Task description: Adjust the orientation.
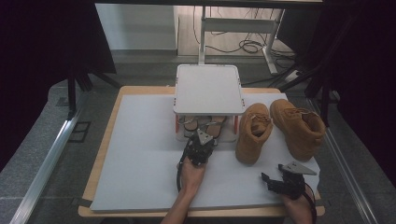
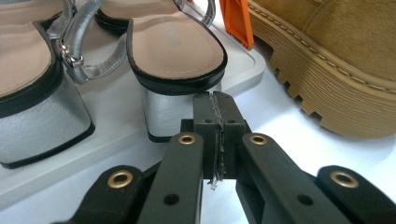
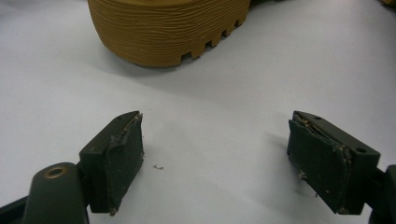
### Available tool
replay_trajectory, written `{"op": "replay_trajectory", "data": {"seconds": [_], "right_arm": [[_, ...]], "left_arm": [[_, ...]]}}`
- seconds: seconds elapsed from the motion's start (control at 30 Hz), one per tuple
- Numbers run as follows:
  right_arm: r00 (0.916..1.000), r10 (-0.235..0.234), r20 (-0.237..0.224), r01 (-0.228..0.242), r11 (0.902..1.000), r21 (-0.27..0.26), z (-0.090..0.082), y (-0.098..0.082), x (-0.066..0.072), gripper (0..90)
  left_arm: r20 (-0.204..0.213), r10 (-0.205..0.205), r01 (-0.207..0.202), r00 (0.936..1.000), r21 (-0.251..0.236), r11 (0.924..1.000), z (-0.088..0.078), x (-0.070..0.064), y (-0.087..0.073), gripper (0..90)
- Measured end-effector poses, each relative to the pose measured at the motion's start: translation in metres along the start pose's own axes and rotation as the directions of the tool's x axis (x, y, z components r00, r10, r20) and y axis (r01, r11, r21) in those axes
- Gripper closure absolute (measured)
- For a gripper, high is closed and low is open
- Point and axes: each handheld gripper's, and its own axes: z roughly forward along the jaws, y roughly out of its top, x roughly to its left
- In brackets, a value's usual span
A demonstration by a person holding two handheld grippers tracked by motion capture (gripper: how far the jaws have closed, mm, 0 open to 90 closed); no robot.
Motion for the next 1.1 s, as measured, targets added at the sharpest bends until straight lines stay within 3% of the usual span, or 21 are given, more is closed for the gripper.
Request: {"op": "replay_trajectory", "data": {"seconds": [1.1], "right_arm": [[1.0000,0.000,-0.001,0.000,1.0000,0.000,0.000,0.000,0.000,18.6]], "left_arm": [[-0.013,-0.056,0.056,0.9984,-0.002,0.9984,0.021,0.022,0.014,89.1]]}}
